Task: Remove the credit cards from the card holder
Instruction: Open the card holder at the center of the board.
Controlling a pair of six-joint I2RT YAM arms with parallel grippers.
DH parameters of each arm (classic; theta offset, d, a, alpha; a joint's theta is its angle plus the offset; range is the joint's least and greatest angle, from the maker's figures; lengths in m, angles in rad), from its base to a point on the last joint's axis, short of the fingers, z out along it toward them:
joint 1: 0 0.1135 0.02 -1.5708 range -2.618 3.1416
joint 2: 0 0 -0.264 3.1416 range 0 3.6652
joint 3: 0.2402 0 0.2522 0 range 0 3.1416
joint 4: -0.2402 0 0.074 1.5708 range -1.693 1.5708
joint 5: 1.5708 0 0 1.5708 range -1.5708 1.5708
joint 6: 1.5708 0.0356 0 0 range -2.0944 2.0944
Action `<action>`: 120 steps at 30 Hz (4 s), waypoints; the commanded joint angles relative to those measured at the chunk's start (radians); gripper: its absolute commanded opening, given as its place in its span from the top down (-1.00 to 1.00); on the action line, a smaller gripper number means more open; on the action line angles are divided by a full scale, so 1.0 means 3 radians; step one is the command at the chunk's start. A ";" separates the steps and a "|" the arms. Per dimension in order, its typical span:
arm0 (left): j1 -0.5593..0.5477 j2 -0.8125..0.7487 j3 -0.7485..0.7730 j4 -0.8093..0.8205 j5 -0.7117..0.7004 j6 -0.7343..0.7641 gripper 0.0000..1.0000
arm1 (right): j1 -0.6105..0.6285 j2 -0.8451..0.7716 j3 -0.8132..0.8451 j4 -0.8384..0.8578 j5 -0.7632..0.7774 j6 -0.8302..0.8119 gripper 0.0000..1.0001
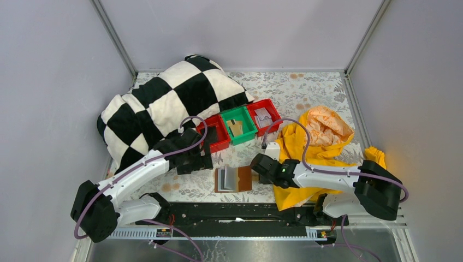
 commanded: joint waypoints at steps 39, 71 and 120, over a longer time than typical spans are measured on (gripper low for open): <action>0.0013 0.0037 -0.0136 0.0646 0.1039 0.0134 -0.97 | -0.0025 0.0013 0.0421 0.0130 -0.0113 -0.0233 -0.73; -0.0448 0.0572 -0.0515 0.2598 0.2071 -0.0636 -0.94 | -0.0031 -0.0120 -0.0154 0.0303 -0.0187 0.0007 -0.80; -0.0554 0.0659 -0.0669 0.3341 0.1883 -0.0836 -0.93 | -0.0051 -0.1311 -0.0181 0.0605 -0.0425 0.0095 0.33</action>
